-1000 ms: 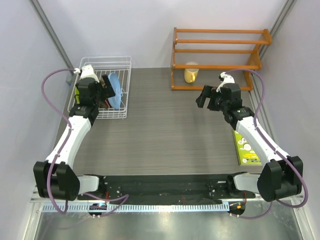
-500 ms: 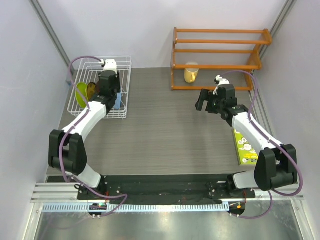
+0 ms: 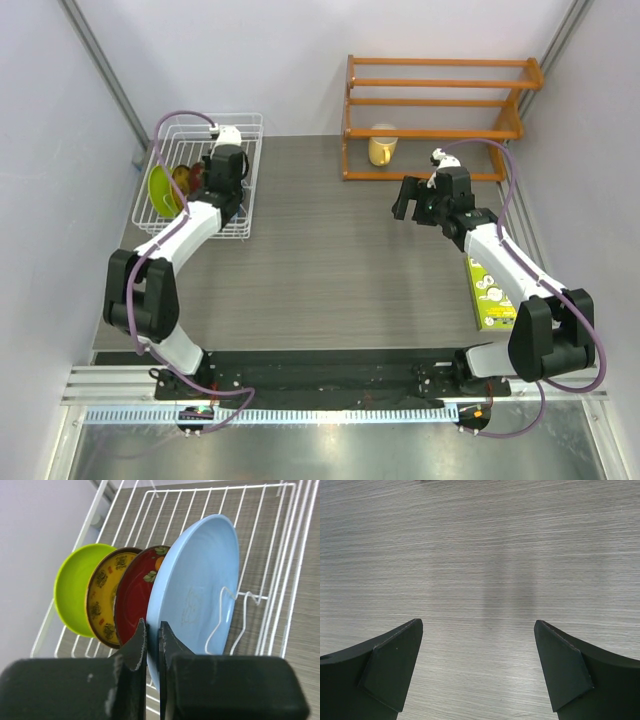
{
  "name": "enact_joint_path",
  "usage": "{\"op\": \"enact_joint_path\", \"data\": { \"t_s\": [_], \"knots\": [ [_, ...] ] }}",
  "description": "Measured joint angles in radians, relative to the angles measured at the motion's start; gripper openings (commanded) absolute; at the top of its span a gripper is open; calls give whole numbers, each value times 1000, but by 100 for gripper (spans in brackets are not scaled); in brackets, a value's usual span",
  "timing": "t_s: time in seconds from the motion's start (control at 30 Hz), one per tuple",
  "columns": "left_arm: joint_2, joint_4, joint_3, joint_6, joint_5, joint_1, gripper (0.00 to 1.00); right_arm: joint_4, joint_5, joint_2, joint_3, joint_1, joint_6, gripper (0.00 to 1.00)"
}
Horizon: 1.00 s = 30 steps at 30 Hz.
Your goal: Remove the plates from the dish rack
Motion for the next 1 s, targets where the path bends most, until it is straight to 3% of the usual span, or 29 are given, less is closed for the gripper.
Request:
{"op": "enact_joint_path", "data": {
  "t_s": [0.23,0.43,0.53,0.6,0.83,1.0],
  "knots": [
    [2,2,25,136,-180,-87,0,-5,9,0,0,0,0,100],
    [0,119,124,378,-373,-195,0,-16,16,-17,0,0,-2,100],
    [-22,167,167,415,-394,-225,0,-23,24,-36,0,0,-3,100],
    [-53,106,194,388,-384,-243,0,-31,35,-55,0,0,-3,100],
    [-254,-228,230,23,-106,-258,0,-36,-14,-154,0,0,6,100],
    [-299,-296,153,-201,114,-257,0,13,-155,-161,-2,0,66,98]
  ]
}}
